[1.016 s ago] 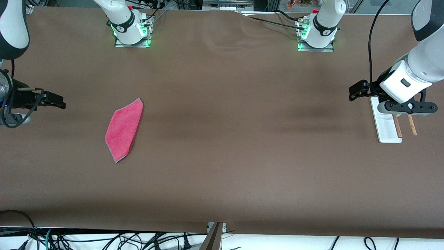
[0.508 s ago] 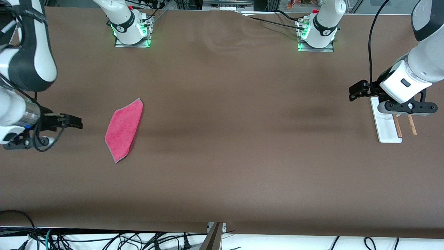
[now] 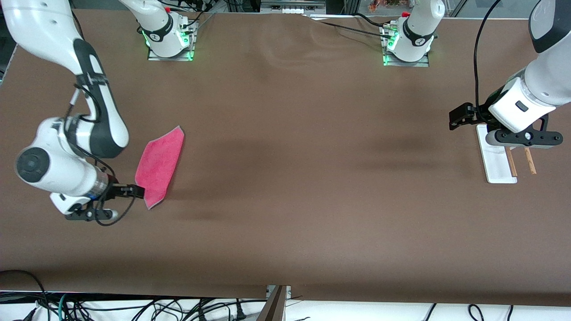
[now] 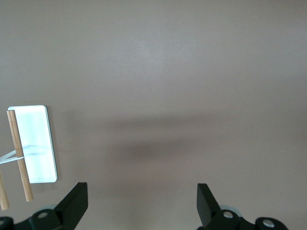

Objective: Pass towel and hang on rack
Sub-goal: 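Lower the right gripper onto the pink towel's corner and close, then lift the pink towel with the right gripper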

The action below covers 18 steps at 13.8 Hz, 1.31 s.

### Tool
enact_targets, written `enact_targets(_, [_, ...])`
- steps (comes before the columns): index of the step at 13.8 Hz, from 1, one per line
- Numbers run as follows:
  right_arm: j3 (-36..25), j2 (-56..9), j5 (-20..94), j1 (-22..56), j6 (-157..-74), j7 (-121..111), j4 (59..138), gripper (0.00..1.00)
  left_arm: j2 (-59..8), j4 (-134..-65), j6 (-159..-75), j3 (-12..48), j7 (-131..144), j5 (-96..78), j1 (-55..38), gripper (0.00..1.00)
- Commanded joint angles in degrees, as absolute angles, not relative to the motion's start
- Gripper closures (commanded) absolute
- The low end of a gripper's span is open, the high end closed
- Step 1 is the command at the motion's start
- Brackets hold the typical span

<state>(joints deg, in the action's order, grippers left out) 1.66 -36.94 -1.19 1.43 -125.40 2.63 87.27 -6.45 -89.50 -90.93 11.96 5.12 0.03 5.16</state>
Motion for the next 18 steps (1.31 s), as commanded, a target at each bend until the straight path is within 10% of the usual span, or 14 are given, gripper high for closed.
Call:
enact_targets(1, [1.67,-39.28,-1.14,1.32,-127.52,3.60,85.87,0.00,-6.59,-89.03,-91.05,12.04,3.60,-0.70,5.54,0.00])
enact_targets(18, [1.58,-46.23,-1.41,2.02,-130.34,7.03,86.22,0.12,-6.59,-88.86,-92.20,12.04,3.95,-0.62,6.06,0.00])
